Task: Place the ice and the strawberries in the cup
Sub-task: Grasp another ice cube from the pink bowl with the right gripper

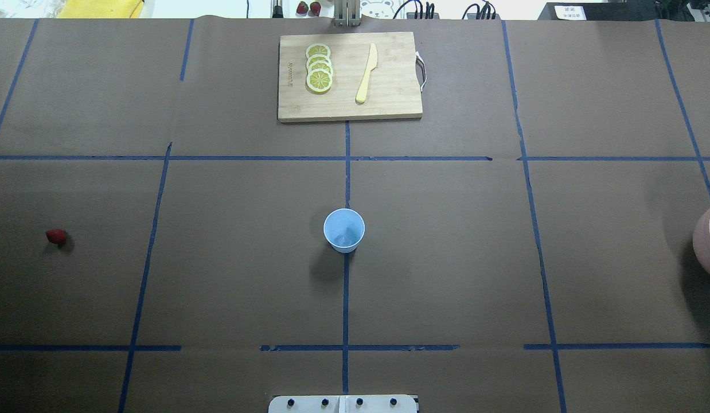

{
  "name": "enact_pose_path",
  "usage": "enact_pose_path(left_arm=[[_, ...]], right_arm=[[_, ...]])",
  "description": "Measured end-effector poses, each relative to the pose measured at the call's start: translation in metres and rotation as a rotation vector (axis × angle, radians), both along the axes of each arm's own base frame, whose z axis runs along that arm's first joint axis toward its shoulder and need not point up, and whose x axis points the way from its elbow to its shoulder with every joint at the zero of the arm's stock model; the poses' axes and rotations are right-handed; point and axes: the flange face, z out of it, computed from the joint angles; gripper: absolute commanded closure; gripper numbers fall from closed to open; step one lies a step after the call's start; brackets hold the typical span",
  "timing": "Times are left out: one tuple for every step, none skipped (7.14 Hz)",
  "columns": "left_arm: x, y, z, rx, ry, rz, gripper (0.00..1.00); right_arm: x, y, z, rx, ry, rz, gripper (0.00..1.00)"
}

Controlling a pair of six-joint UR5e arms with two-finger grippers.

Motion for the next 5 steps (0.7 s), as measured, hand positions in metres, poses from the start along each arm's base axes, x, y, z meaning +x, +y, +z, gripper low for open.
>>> enact_pose_path(left_arm=[[0.0000, 0.0000, 0.0000, 0.000, 0.000, 0.000, 0.00], [0.0000, 0.0000, 0.0000, 0.000, 0.000, 0.000, 0.00], [0.0000, 0.0000, -0.0002, 0.001, 0.000, 0.000, 0.00], [0.0000, 0.0000, -0.0005, 0.001, 0.000, 0.000, 0.00], [0.0000, -0.0001, -0.0015, 0.003, 0.000, 0.000, 0.00]], right_arm=[[-0.0001, 0.0013, 0.0012, 0.000, 0.002, -0.004, 0.41], [0.0003, 0.0028, 0.0027, 0.001, 0.004, -0.010, 0.41], [0.0007, 0.0043, 0.0041, 0.001, 0.005, -0.014, 0.47], [0.0010, 0.0051, 0.0052, 0.000, 0.007, -0.015, 0.73], [0.0012, 0.0057, 0.0060, -0.001, 0.008, -0.016, 0.95]])
